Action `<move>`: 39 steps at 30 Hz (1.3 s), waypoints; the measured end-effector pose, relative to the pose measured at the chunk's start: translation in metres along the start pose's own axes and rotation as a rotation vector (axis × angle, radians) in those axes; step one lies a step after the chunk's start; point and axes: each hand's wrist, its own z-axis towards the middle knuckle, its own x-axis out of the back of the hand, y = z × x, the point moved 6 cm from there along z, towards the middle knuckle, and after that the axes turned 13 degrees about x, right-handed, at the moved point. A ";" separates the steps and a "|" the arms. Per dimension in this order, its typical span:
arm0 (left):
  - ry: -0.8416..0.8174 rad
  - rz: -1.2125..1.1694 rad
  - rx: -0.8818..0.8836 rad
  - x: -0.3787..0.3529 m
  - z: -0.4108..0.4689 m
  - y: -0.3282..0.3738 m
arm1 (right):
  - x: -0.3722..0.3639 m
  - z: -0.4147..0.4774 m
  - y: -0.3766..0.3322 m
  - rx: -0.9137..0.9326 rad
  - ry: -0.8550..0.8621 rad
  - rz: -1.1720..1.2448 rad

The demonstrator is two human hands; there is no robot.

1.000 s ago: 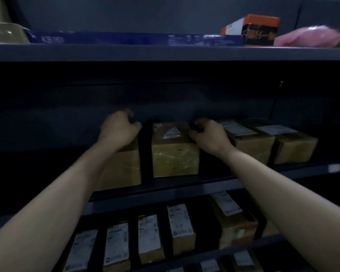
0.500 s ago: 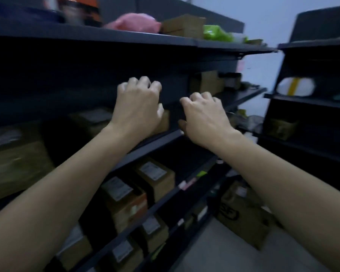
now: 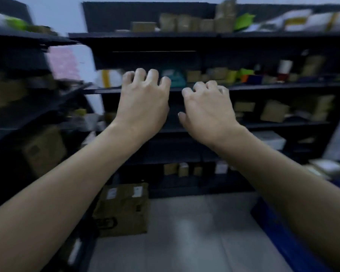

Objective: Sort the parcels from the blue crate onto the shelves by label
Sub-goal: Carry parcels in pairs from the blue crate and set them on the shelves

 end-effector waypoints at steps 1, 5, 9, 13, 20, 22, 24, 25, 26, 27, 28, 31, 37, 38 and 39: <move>0.000 -0.051 -0.043 -0.012 0.010 0.029 | -0.013 -0.008 0.028 -0.060 -0.047 -0.011; -0.042 -0.257 -0.213 -0.055 0.036 0.137 | -0.064 -0.049 0.127 -0.299 -0.250 -0.082; -0.040 -0.421 -0.362 -0.094 0.060 0.231 | -0.102 -0.081 0.212 -0.506 -0.365 -0.152; -0.070 -0.543 -0.480 -0.134 0.090 0.312 | -0.136 -0.097 0.290 -0.670 -0.417 -0.223; -0.208 -0.694 -0.636 -0.212 0.150 0.435 | -0.195 -0.119 0.404 -0.935 -0.438 -0.215; -0.283 -0.746 -0.675 -0.229 0.155 0.472 | -0.211 -0.137 0.426 -0.998 -0.455 -0.195; -0.339 -0.786 -0.723 -0.243 0.156 0.510 | -0.227 -0.156 0.449 -1.064 -0.484 -0.192; -0.354 -0.796 -0.744 -0.250 0.156 0.530 | -0.235 -0.165 0.461 -1.094 -0.500 -0.198; -0.369 -0.800 -0.760 -0.257 0.156 0.549 | -0.243 -0.175 0.474 -1.120 -0.514 -0.199; -0.390 -0.803 -0.773 -0.265 0.157 0.568 | -0.252 -0.184 0.486 -1.143 -0.524 -0.194; -0.418 -0.802 -0.785 -0.273 0.157 0.587 | -0.262 -0.193 0.499 -1.160 -0.532 -0.185; -0.518 -0.790 -0.813 -0.303 0.159 0.645 | -0.296 -0.218 0.543 -1.191 -0.530 -0.142; -0.725 -0.747 -0.787 -0.376 0.170 0.760 | -0.381 -0.262 0.640 -1.215 -0.586 0.023; -0.766 -0.737 -0.777 -0.388 0.172 0.779 | -0.396 -0.269 0.655 -1.218 -0.617 0.054; -0.809 -0.733 -0.760 -0.400 0.172 0.798 | -0.411 -0.276 0.670 -1.214 -0.641 0.081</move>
